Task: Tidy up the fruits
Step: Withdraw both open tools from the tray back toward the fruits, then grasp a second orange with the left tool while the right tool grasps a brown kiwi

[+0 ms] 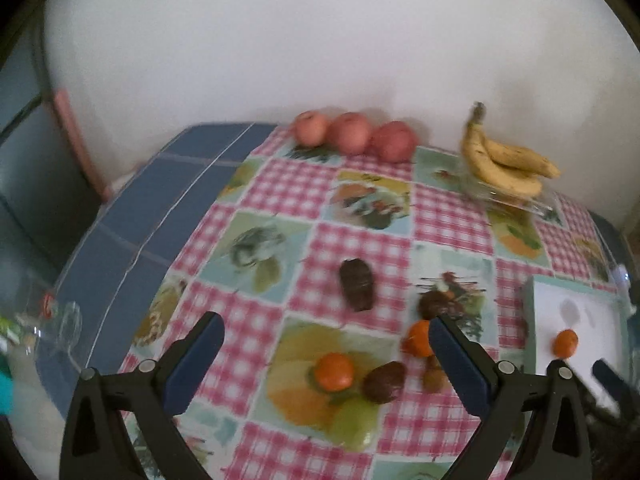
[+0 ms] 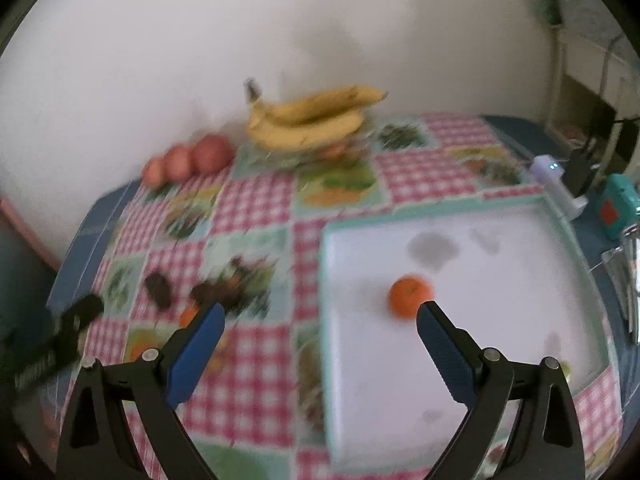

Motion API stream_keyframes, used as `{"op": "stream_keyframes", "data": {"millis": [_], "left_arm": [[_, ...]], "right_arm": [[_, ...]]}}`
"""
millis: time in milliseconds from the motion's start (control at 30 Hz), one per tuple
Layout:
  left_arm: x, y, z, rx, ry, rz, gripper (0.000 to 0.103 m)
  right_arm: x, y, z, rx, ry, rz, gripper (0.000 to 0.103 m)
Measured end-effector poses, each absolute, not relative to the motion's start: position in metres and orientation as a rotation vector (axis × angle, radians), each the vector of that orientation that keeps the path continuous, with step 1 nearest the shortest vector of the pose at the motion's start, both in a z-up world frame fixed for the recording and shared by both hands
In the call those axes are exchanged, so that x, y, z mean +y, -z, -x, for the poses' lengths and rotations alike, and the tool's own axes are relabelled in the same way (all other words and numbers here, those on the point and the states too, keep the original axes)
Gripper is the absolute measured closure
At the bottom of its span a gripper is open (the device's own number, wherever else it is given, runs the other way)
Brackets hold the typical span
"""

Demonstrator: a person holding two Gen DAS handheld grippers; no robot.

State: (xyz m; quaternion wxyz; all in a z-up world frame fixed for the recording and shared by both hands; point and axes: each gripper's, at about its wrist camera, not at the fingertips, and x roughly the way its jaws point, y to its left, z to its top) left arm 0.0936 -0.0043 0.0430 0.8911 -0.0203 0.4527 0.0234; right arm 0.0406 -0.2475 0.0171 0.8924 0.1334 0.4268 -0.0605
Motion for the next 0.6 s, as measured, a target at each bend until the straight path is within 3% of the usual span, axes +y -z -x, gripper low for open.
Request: {"op": "stream_keyframes", "data": {"millis": [367,600], "left_arm": [[0.032,-0.025,-0.108,1.003,-0.097,0.109,0.0],[0.035,-0.017,-0.152,1.029,-0.138,0.116,0.0]], "right_arm": [[-0.193,-0.011,-0.049,0.988,-0.016,-0.235,0.006],[-0.2,0.013,-0.111,1.043,0.035,-0.259,0.006]]}}
